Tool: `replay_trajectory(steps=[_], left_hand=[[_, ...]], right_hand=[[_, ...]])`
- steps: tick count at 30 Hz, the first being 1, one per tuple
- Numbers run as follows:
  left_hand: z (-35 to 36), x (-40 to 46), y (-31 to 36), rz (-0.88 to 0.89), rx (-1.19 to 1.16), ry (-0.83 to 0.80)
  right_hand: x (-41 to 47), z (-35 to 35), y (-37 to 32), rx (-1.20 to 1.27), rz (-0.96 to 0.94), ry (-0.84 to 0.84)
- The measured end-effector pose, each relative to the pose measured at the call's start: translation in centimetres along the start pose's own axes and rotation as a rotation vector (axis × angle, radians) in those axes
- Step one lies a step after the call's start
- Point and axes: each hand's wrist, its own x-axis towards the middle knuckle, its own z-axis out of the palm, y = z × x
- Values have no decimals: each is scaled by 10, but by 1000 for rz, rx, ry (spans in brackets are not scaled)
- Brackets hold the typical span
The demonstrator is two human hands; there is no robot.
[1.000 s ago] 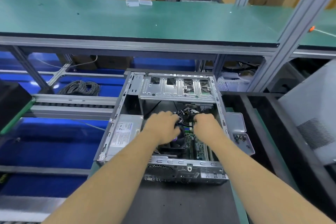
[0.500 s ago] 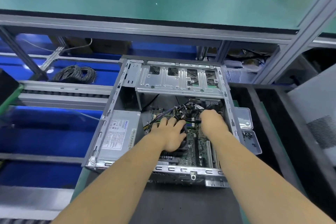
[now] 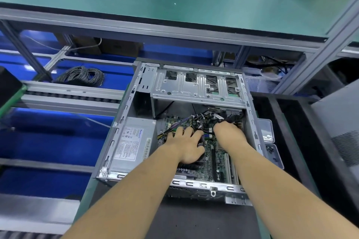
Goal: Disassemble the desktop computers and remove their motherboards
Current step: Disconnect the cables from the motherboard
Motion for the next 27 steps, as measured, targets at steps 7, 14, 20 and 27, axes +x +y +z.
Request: replay_trajectory(steps=[7, 14, 20, 27], left_hand=[[-1, -1, 2, -15, -3, -22], [-3, -2, 4, -13, 24, -25], [-2, -2, 4, -17, 47, -14], [-1, 0, 3, -19, 42, -8]], right_hand=[[3, 4, 0, -90, -23, -9], [2, 7, 0, -170, -54, 9], [-3, 2, -2, -234, -42, 90], [-16, -4, -3, 4, -29, 4]])
